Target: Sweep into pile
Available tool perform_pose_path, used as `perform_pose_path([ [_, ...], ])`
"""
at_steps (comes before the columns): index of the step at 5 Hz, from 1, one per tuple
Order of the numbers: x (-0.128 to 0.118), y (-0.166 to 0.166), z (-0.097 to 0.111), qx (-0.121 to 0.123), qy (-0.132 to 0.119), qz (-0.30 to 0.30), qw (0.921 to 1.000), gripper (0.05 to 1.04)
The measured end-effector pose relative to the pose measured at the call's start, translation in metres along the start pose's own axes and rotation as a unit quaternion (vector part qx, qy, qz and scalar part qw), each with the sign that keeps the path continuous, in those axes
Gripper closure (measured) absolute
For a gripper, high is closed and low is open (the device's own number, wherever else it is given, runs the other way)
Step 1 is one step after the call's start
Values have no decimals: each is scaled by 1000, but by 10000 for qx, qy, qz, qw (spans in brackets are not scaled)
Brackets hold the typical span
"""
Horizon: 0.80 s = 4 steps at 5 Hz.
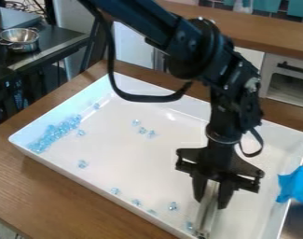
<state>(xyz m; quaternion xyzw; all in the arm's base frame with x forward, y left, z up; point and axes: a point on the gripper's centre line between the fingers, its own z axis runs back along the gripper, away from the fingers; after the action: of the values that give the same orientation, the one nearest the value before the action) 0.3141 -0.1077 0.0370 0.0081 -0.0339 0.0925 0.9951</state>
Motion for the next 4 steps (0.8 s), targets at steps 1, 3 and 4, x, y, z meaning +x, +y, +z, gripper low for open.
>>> perform_pose_path([
  [1,7,24,-1,313,-88,-61,9995,713],
  [3,19,64,-3,787,-283,-334,9959,713],
  [4,20,82,-4,848,-383,-387,9949,713],
])
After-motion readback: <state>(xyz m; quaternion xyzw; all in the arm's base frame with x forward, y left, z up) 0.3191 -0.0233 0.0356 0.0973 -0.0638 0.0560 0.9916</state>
